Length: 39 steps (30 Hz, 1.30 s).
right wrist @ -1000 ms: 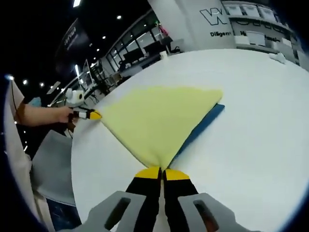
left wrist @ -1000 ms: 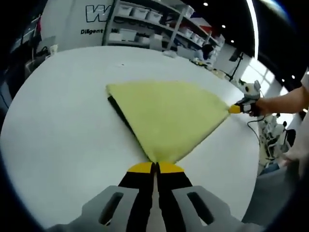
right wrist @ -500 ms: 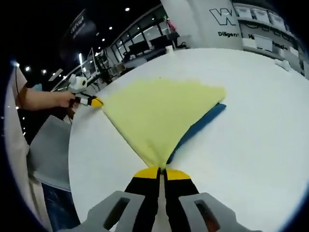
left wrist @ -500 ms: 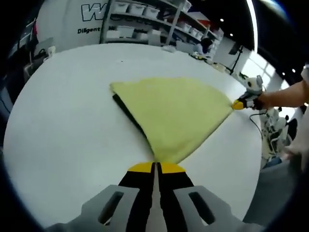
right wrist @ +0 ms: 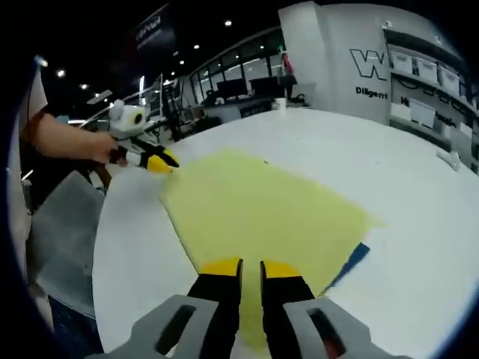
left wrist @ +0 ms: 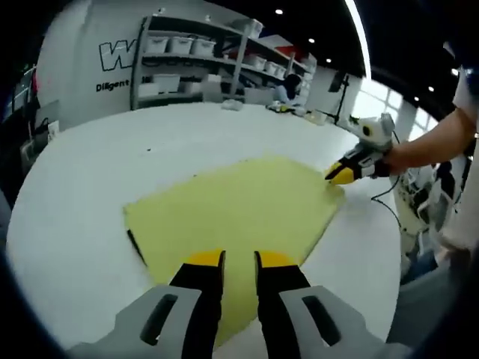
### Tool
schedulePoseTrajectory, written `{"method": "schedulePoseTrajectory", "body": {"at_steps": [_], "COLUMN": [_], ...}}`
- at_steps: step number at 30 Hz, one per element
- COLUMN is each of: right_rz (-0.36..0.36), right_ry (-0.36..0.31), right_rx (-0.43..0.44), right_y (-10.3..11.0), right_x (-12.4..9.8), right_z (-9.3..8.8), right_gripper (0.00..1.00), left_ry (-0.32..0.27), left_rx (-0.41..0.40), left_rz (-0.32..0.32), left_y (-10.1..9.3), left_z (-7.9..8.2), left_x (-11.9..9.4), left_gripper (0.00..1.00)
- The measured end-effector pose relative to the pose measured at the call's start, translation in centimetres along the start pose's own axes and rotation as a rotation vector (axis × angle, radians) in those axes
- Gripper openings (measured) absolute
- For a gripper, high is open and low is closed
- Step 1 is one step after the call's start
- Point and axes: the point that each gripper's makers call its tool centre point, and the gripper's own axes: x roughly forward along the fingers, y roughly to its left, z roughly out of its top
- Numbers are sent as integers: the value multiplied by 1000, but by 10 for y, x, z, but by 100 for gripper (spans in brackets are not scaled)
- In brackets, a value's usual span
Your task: Fold the garment on the visible template until the final outline fits inside the template.
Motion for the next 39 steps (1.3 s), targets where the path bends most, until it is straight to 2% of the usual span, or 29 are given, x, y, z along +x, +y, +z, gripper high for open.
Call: {"method": "schedulePoseTrajectory", "body": {"at_steps": [2, 3, 4, 5, 7, 8, 10, 12, 14, 15, 18, 23, 26, 29, 31, 39], "right_rz": [54, 65, 99, 102, 154, 154, 188, 190, 190, 189, 189, 137, 102, 68, 55, 4], "right_ry": [8, 8, 9, 24, 4, 23, 18, 47, 51, 26, 16, -17, -13, -25, -29, -25], "right_rx": [-36, -27, -69, -79, -83, -106, -117, -145, -135, -95, -141, -60, -53, -9, 13, 42], "right_y": [18, 24, 35, 39, 55, 59, 69, 72, 71, 69, 66, 40, 26, 12, 6, -12], "right_x": [20, 27, 38, 44, 57, 63, 69, 74, 76, 73, 63, 33, 12, -4, -13, -38], "right_z": [3, 4, 6, 5, 10, 8, 9, 2, -7, -5, -10, -25, -37, -45, -51, -64], "right_gripper": [1, 0, 0, 0, 0, 0, 0, 0, 0, 0, 0, 0, 0, 0, 0, 0], "left_ry": [16, 21, 35, 35, 38, 44, 57, 67, 81, 92, 74, 71, 74, 75, 70, 58], "left_rx": [34, 45, 68, 70, 63, 61, 69, 72, 76, 99, 73, 37, 27, 1, -36, -98], "left_rz": [-58, -75, -95, -101, -114, -122, -132, -131, -132, -132, -134, -110, -95, -71, -47, 20], "left_y": [-20, -26, -33, -37, -41, -44, -47, -46, -45, -44, -38, -21, -10, 1, 12, 35], "left_z": [-1, -3, -5, -6, -8, -11, -16, -21, -26, -30, -31, -39, -47, -54, -60, -75], "left_x": [17, 23, 31, 35, 42, 46, 51, 51, 50, 47, 42, 24, 9, -3, -15, -44], "left_gripper": [13, 12, 12, 12, 12, 11, 9, 7, 3, 2, 0, 0, 0, 0, 0, 0]}}
